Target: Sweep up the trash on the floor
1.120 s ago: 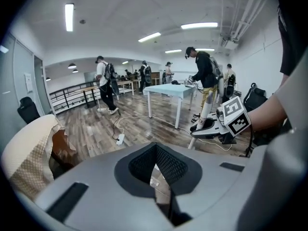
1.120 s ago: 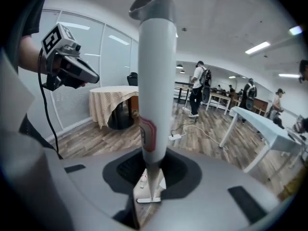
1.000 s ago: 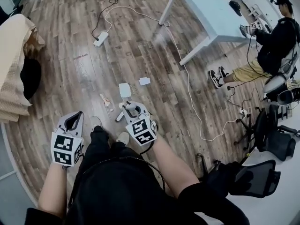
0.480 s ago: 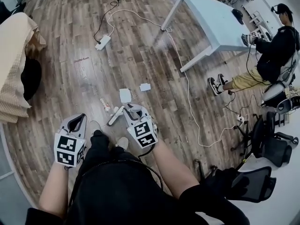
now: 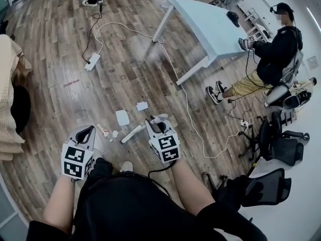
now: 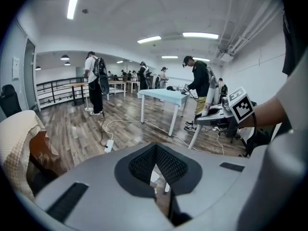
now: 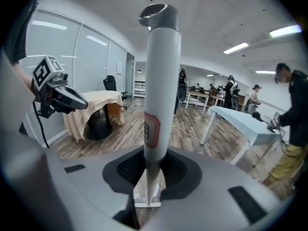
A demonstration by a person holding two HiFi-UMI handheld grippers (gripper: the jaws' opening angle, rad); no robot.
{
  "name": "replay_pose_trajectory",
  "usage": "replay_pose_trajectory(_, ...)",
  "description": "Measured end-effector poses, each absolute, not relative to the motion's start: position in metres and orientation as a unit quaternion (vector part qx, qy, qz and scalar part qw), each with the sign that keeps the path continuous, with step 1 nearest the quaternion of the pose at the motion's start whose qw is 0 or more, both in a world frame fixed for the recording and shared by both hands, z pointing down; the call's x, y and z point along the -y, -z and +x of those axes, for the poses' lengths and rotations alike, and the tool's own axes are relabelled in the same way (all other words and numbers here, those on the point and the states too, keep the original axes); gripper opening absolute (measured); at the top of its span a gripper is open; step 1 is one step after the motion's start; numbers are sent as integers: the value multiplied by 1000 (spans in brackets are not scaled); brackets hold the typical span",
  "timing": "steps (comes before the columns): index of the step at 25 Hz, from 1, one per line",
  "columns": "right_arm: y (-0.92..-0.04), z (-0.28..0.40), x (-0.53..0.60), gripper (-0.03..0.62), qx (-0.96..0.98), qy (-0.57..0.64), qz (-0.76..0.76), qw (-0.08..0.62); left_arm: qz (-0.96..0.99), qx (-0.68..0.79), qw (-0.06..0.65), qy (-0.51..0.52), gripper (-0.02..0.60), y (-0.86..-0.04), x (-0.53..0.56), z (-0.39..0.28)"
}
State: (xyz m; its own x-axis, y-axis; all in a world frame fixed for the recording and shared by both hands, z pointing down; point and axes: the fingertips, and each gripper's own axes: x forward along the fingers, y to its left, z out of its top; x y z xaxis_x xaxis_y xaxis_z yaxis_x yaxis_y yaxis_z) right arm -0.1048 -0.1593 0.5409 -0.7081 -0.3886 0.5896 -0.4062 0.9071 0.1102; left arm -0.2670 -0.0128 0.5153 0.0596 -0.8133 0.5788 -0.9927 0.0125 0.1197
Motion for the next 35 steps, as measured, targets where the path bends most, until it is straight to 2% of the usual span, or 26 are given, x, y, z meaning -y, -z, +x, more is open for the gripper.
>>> replay_pose_trajectory(7,-517,-84,244,89,896,-4,316,312,712,634,244,-178,-3,-514,55,-296)
replay_pose_trajectory(14,-521,-67,324,89,890,21,325,319,662,674,264,-197,-3,-527,90,-313)
replay_pose_trajectory(20,-555,-63,392,89,907,47,236,347,597,722,307,-167,-3,-531,139,-288)
replay_pose_trajectory(30,-616,-82,493,89,924,70,88,365,502,811,251,-163,-3,-504,196,-260)
replay_pose_trajectory(35,-616,-129,486,89,933,74,27,352,448,836,268,-169,-3,-495,173,-268)
